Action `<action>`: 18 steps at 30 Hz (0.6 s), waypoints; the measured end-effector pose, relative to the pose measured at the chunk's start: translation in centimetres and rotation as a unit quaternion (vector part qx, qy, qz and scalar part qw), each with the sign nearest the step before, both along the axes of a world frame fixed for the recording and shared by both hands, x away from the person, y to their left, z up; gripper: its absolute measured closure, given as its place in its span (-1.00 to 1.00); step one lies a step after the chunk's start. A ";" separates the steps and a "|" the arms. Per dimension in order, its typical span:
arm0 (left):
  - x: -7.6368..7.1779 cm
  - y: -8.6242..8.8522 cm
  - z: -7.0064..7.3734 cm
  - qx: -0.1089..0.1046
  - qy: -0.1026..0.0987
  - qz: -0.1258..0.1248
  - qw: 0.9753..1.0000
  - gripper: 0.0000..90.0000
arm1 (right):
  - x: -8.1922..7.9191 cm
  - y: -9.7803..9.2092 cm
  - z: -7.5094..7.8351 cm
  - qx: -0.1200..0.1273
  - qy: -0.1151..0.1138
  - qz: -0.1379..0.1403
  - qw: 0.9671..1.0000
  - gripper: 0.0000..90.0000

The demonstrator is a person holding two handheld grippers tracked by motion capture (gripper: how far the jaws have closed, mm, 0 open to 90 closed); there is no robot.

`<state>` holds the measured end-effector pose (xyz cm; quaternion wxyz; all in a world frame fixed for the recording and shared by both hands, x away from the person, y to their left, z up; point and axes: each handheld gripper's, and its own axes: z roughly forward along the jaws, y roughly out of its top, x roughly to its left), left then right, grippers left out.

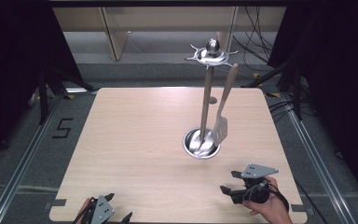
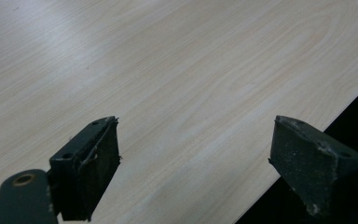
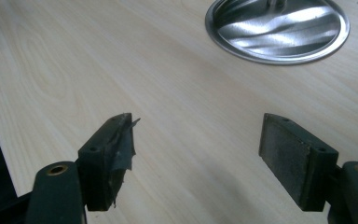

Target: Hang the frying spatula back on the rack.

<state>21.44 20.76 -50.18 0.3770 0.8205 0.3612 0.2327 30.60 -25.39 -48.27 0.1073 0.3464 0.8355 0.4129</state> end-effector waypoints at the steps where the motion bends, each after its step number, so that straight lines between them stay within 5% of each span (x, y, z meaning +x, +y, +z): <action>1: 0.0 0.0 0.0 0.000 0.000 0.000 1.000 -0.67 | 0.0 0.0 0.0 0.000 0.000 0.000 1.000 -0.39; 7: 0.1 0.1 0.0 0.018 0.002 -0.001 1.000 -0.67 | -0.8 0.0 -0.2 -0.006 -0.004 0.008 1.000 -0.39; 9: 0.0 0.0 0.0 0.004 0.004 0.000 1.000 -0.67 | -1.0 0.0 -0.3 0.000 -0.001 0.012 1.000 -0.39; 10: 0.1 0.2 0.1 0.017 0.003 -0.002 1.000 -0.67 | -1.3 -0.1 -0.4 -0.004 -0.002 0.005 1.000 -0.40; 13: 0.0 0.0 0.0 0.013 -0.001 0.002 1.000 -0.67 | -1.4 -0.3 -0.5 -0.009 -0.002 0.003 1.000 -0.40; 16: 0.1 0.2 0.2 0.040 0.000 -0.007 0.999 -0.67 | -1.7 -0.4 -0.8 -0.013 0.002 0.001 1.000 -0.40; 18: 0.0 0.0 0.0 0.023 -0.003 -0.002 1.000 -0.67 | -2.1 -0.5 -0.9 -0.008 0.005 0.000 1.000 -0.40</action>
